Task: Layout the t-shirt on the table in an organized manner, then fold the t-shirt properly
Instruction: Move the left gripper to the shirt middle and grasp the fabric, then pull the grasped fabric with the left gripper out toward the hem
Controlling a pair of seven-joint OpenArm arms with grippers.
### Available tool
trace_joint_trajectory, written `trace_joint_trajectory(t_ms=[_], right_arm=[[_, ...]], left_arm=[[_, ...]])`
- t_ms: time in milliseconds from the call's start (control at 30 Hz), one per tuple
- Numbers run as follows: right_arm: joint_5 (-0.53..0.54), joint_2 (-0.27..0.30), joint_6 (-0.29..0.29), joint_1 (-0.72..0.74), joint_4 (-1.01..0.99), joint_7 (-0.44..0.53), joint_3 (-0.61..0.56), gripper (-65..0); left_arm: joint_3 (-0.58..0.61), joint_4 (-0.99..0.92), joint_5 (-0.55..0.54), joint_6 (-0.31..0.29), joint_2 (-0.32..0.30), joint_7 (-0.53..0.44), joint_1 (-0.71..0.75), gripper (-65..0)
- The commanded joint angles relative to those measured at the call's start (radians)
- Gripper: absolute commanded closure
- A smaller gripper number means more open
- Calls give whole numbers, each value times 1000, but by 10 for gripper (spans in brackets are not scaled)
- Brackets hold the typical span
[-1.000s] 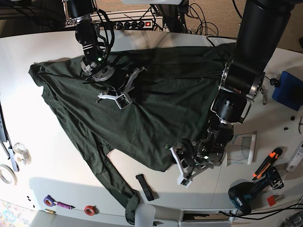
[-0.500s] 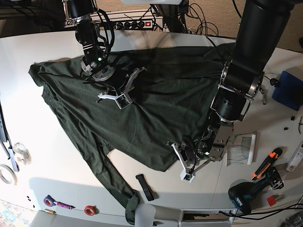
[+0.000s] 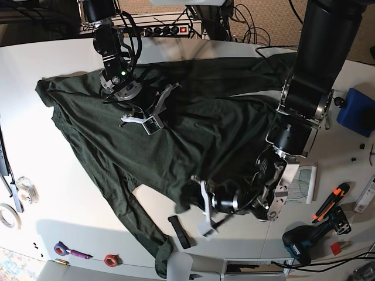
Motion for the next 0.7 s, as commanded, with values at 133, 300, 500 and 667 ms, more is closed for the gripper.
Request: trace_joint_trajectory(t_ms=[133, 300, 500, 667], right_arm=[[-25, 10, 7, -5, -2, -53, 0, 0], [-25, 11, 7, -5, -2, -54, 1, 0], [-25, 11, 7, -5, -2, -54, 1, 0], [-25, 11, 7, -5, -2, -54, 1, 0]], left_arm=[[-5, 23, -293, -3, -2, 358, -31, 0], [-5, 23, -581, -3, -56, 478, 23, 0], [-5, 24, -589, -3, -144, 478, 97, -138], [-5, 25, -589, -3, -203, 478, 92, -369]])
